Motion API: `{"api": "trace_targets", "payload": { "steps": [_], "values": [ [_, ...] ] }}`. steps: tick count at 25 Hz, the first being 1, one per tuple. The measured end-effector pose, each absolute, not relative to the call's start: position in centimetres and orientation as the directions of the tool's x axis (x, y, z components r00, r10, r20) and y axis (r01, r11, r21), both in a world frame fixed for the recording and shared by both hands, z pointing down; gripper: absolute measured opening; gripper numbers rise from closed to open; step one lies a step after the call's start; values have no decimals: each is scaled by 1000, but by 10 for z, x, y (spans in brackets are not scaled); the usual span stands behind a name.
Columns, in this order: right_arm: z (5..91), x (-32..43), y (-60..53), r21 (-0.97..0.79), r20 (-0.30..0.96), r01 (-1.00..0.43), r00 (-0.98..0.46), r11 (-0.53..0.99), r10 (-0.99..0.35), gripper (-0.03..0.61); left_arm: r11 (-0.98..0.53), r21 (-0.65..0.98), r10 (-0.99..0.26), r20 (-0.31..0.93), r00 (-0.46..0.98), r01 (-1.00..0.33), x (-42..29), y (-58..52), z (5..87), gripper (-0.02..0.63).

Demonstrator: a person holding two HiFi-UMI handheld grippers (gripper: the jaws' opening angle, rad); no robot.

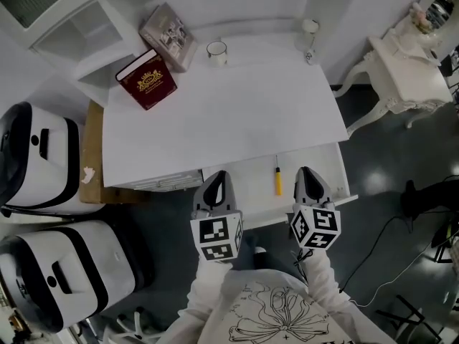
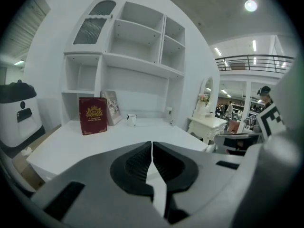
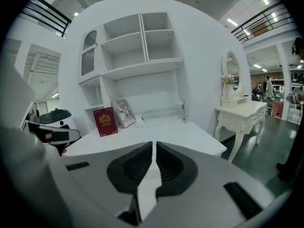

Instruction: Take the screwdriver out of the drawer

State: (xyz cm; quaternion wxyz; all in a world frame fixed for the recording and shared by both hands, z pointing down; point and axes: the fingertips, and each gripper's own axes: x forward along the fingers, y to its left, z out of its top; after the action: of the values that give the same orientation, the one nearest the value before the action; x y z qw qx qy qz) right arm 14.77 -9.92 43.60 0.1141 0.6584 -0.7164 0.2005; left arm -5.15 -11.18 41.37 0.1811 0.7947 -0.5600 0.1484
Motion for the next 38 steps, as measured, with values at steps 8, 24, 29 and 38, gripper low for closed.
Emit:
{"api": "trace_targets", "payload": {
  "steps": [8,24,29,38],
  "values": [
    [469,145,-116,-145,501,-988,-114,47,-858,92,-331,129,-800,487,351,-935,-52,-135,441,11],
    [534,131,-125,-172,639,-981,-178,86,-748,176,-312,148,-731,594,337,-938,-53,-140,493,11],
    [557,130,-128,-182,682,-978,-203,107,-702,178,-282,151,-714,627,313,-947,-52,-141,510,11],
    [603,135,-129,-192,759,-975,-221,114,-613,178,-255,168,-676,673,300,-952,-44,-142,543,11]
  ]
}}
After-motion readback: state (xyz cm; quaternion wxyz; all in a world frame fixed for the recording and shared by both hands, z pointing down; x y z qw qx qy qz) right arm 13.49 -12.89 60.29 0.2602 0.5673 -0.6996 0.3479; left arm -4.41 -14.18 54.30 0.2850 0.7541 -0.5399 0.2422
